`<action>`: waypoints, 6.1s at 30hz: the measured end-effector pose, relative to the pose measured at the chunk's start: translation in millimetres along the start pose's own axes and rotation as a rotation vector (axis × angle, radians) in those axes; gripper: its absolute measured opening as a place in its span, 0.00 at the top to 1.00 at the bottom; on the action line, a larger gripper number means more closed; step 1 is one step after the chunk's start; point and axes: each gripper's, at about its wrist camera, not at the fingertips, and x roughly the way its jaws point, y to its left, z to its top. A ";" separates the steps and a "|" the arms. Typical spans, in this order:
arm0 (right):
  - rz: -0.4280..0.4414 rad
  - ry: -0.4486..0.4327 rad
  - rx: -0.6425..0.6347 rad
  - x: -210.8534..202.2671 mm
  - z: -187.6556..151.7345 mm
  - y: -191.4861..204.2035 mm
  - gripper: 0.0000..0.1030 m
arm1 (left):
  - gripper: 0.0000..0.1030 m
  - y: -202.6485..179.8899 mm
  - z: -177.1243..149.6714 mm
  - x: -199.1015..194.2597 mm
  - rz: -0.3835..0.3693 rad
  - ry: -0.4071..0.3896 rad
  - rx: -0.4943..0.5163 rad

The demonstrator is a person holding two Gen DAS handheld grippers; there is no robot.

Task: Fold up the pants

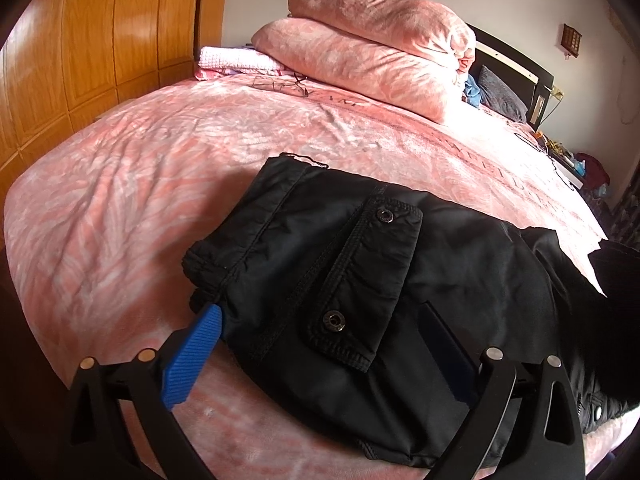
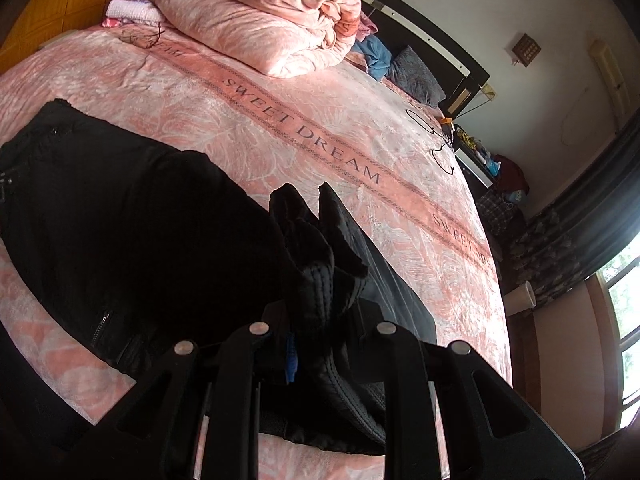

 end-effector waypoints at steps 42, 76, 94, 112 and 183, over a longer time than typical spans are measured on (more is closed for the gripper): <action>0.588 0.391 0.401 93.1 3.1 -24.2 0.95 | 0.04 6.5 -0.8 6.1 -0.034 0.032 -0.015; 1.180 0.501 -0.410 76.1 309.7 178.7 0.10 | 0.04 136.6 3.4 31.8 -0.523 0.268 -0.932; 1.234 0.663 -0.692 128.0 309.8 333.3 0.10 | 0.08 132.4 -9.7 55.7 -0.417 0.336 -1.049; 1.202 0.495 -0.686 87.9 313.8 270.6 0.71 | 0.71 106.6 13.5 18.1 -0.397 0.279 -0.875; 1.050 -0.065 -0.162 -32.9 184.3 -185.8 0.71 | 0.72 -248.1 96.8 -220.7 -0.492 0.017 0.201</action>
